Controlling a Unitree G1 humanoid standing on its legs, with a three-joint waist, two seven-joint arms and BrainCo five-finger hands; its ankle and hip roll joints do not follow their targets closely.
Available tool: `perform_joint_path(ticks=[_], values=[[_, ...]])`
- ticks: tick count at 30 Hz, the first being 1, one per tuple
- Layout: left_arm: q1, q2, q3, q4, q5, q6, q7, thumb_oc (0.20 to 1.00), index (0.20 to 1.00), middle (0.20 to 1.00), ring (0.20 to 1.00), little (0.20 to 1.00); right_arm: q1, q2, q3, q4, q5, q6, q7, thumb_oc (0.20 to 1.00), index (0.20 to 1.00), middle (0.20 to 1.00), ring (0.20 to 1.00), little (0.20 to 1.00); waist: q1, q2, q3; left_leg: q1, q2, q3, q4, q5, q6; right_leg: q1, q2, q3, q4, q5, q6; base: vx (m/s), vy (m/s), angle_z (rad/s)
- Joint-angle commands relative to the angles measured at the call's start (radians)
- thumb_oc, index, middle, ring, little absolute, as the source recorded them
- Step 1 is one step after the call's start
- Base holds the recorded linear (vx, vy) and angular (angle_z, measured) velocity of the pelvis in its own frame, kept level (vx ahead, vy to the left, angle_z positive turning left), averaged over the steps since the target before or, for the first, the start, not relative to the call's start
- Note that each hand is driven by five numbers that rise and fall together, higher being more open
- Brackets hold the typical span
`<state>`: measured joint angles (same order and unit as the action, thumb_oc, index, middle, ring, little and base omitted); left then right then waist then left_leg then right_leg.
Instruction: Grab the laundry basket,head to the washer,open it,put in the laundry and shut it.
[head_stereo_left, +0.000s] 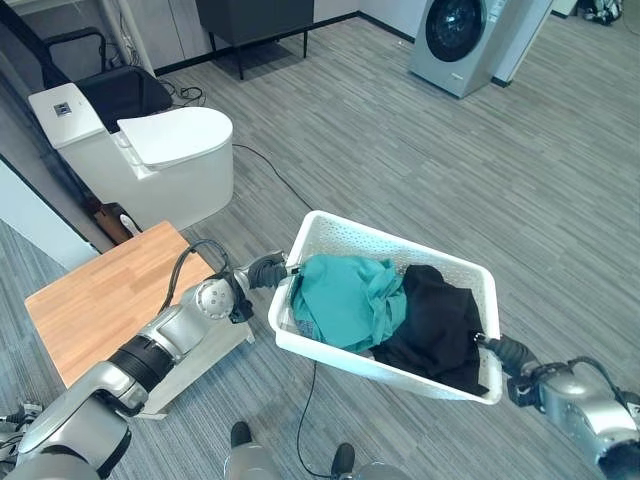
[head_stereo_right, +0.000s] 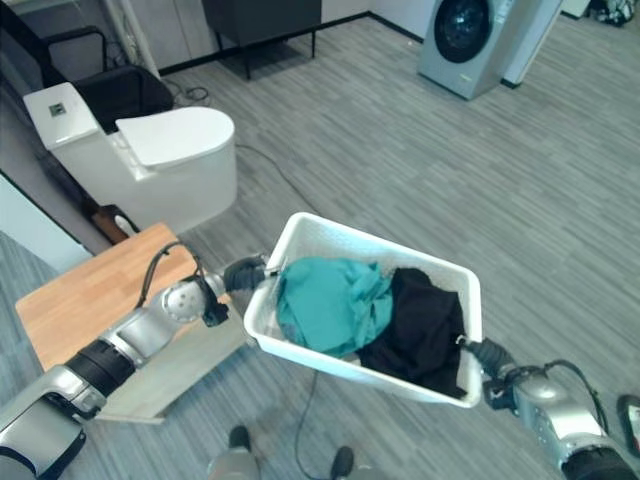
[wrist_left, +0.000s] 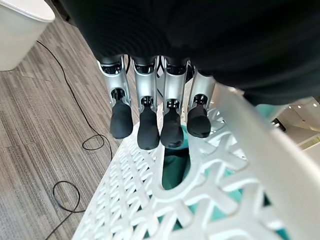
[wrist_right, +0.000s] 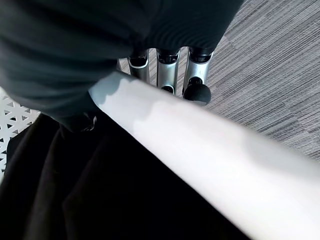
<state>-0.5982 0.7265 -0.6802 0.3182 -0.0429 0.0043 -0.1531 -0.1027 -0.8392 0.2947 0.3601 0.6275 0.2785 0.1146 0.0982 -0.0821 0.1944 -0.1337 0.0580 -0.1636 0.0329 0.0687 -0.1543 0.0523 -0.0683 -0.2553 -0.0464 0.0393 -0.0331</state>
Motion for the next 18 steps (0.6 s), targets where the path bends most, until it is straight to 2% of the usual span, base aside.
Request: perform_joint_path(ticks=[1, 2, 4, 7, 10, 18], values=[[-0.065, 0.016, 0.062, 0.033, -0.037, -0.030, 0.045, 0.200, 0.200, 0.200, 0.200, 0.200, -0.147, 0.025, -0.038, -0.071, 0.139, -0.165, 0.068, 0.200, 0.200, 0.200, 0.200, 0.200, 0.044, 0.041, 0.000, -0.079, -0.072, 0.069, 0.013, 0.013, 0.076, 0.067, 0.017, -0.023, -0.029, -0.107, 0.117, 0.03, 0.014, -0.46], [-0.057, 0.016, 0.067, 0.028, -0.034, -0.028, 0.044, 0.200, 0.200, 0.200, 0.200, 0.200, -0.166, 0.045, -0.023, -0.062, 0.137, -0.165, 0.065, 0.200, 0.200, 0.200, 0.200, 0.200, 0.046, 0.046, -0.004, -0.065, -0.065, 0.077, -0.008, 0.015, 0.082, 0.068, 0.027, -0.009, -0.029, -0.110, 0.119, 0.07, 0.039, -0.52], [-0.036, 0.020, 0.070, 0.019, -0.033, -0.028, 0.041, 0.200, 0.200, 0.200, 0.200, 0.200, -0.186, 0.077, -0.008, -0.056, 0.133, -0.168, 0.060, 0.200, 0.200, 0.200, 0.200, 0.200, 0.057, 0.044, -0.011, -0.042, -0.082, 0.027, -0.007, 0.013, 0.086, 0.073, 0.037, 0.028, -0.025, -0.111, 0.113, 0.10, 0.040, -0.49], [-0.030, 0.021, 0.071, 0.020, -0.026, -0.025, 0.043, 0.200, 0.200, 0.200, 0.200, 0.200, -0.169, 0.083, -0.020, -0.072, 0.132, -0.171, 0.060, 0.200, 0.200, 0.200, 0.200, 0.200, 0.048, 0.038, -0.011, -0.035, -0.079, 0.037, -0.008, 0.021, 0.083, 0.080, 0.038, 0.027, -0.024, -0.115, 0.105, 0.05, 0.006, -0.54], [-0.037, 0.020, 0.069, 0.021, -0.022, -0.025, 0.044, 0.200, 0.200, 0.200, 0.200, 0.200, -0.169, 0.089, -0.013, -0.090, 0.134, -0.174, 0.065, 0.200, 0.200, 0.200, 0.200, 0.200, 0.047, 0.031, -0.015, -0.015, -0.084, 0.028, -0.022, 0.016, 0.089, 0.085, 0.037, 0.031, -0.027, -0.120, 0.105, 0.06, 0.021, 0.04], [-0.040, 0.024, 0.055, 0.006, -0.019, -0.021, 0.037, 0.200, 0.200, 0.200, 0.200, 0.200, -0.138, 0.074, -0.021, -0.132, 0.142, -0.168, 0.082, 0.200, 0.200, 0.200, 0.200, 0.200, 0.024, 0.024, -0.024, 0.020, -0.082, 0.057, -0.069, 0.030, 0.105, 0.073, 0.038, 0.048, -0.013, -0.129, 0.102, 0.06, 0.008, -0.04]])
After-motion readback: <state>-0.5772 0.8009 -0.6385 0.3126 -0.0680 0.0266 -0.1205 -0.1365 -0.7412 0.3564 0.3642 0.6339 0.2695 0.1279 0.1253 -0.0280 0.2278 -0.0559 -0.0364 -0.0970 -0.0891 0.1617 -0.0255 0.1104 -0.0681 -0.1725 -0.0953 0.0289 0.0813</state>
